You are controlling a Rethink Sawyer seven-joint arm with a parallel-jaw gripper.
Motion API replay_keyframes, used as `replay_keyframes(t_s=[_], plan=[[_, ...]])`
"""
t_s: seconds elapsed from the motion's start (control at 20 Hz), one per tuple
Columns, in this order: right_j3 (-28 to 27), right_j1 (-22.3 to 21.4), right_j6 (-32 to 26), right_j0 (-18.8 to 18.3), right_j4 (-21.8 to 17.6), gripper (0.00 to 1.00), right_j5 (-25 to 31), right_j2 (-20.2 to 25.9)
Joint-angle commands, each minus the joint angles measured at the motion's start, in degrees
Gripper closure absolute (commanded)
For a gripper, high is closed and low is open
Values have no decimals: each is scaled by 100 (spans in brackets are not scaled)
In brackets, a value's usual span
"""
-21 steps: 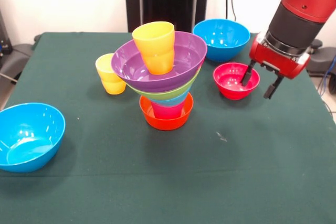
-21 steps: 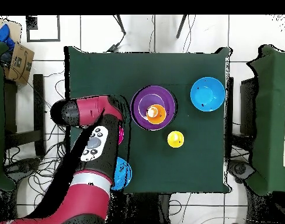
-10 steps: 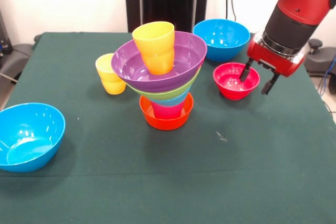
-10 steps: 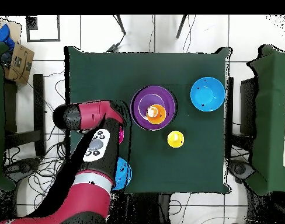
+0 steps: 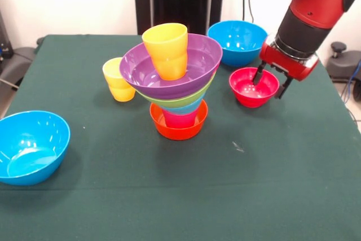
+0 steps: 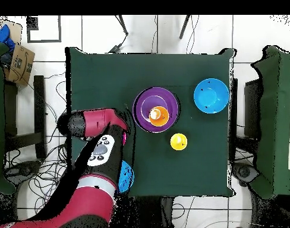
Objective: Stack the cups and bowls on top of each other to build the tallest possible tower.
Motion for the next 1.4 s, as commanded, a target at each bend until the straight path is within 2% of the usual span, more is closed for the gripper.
replay_keyframes(t_s=[0.05, 0.2, 0.55, 1.4], plan=[[348, 416, 592, -9, 60, 0, -570, 623], [419, 532, 651, -18, 105, 0, -875, 690], [433, 673, 808, 81, 274, 0, -1056, 691], [643, 510, 729, 3, 599, 0, -829, 800]])
